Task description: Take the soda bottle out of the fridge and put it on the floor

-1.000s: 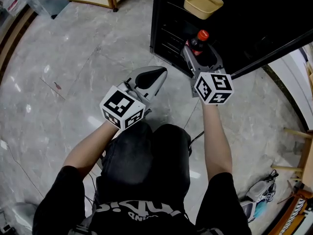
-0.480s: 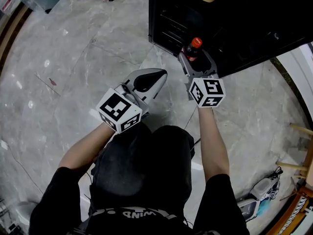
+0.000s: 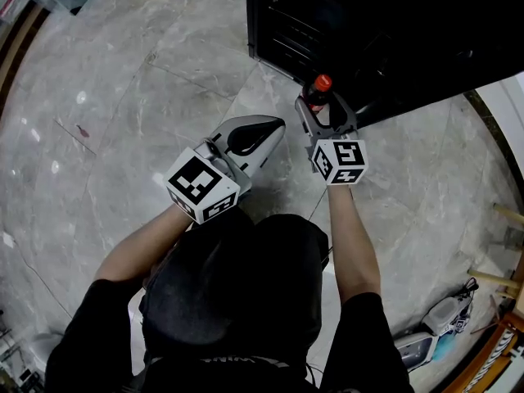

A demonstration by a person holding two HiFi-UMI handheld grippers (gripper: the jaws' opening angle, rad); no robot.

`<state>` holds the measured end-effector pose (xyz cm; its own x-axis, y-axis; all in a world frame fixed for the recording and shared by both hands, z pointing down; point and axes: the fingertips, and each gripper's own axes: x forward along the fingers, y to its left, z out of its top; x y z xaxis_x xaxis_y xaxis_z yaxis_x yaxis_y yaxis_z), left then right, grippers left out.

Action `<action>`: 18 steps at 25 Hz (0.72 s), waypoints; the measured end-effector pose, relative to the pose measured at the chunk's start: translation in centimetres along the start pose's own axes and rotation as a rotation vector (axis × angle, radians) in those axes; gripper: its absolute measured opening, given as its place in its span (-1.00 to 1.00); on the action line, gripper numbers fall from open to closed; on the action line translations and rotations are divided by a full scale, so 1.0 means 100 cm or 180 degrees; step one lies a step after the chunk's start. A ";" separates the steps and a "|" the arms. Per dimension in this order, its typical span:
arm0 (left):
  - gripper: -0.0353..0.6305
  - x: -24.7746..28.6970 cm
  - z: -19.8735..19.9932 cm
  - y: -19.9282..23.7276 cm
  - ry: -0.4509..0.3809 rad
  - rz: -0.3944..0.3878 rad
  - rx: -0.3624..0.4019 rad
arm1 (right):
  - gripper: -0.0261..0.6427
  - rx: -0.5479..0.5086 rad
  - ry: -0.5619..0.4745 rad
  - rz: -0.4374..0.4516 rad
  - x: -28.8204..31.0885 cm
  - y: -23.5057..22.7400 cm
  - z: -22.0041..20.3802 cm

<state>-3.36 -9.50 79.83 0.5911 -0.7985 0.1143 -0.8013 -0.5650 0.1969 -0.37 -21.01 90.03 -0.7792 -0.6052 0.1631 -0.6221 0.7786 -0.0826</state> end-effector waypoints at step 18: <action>-0.88 0.005 -0.067 0.009 0.0258 -0.0029 -0.0171 | -0.05 0.0040 0.0284 -0.0078 0.013 -0.004 -0.117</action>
<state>-3.17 -9.02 86.63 0.6057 -0.7726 0.1904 -0.7909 -0.5585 0.2499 -0.24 -20.19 101.81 -0.7542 -0.6063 0.2522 -0.6421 0.7614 -0.0897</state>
